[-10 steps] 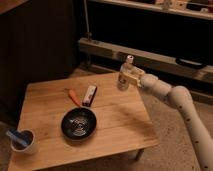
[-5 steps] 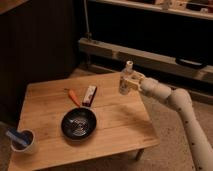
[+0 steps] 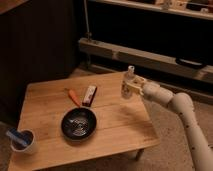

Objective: Stand the bottle upright

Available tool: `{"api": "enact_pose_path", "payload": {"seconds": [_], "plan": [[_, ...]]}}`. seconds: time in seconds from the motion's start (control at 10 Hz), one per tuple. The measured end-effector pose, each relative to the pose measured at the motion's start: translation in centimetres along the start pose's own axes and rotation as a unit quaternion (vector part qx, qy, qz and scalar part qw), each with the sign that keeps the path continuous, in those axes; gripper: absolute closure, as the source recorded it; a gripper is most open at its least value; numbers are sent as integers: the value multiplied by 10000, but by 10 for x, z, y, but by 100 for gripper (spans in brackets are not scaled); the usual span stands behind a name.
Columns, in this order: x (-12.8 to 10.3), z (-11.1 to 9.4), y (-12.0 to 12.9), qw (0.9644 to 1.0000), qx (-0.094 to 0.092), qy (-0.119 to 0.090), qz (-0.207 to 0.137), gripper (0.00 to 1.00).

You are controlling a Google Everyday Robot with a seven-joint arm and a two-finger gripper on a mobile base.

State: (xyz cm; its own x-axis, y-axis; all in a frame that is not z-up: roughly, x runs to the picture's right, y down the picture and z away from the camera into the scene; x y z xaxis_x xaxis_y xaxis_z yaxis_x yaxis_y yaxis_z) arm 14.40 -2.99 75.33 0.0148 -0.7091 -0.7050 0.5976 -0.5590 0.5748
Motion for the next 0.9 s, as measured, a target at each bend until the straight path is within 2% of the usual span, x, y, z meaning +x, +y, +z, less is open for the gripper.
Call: {"api": "enact_pose_path", "payload": {"seconds": [0.2,0.3,0.6,0.9], "plan": [[-12,-1,3,10000,-5,-15,54,100],[-29,1,5,9999,15,-35,97,100],[-55,0,8,9999,-10,24,153,100],[-66,-4,7,10000,-8,39,61,100]]}}
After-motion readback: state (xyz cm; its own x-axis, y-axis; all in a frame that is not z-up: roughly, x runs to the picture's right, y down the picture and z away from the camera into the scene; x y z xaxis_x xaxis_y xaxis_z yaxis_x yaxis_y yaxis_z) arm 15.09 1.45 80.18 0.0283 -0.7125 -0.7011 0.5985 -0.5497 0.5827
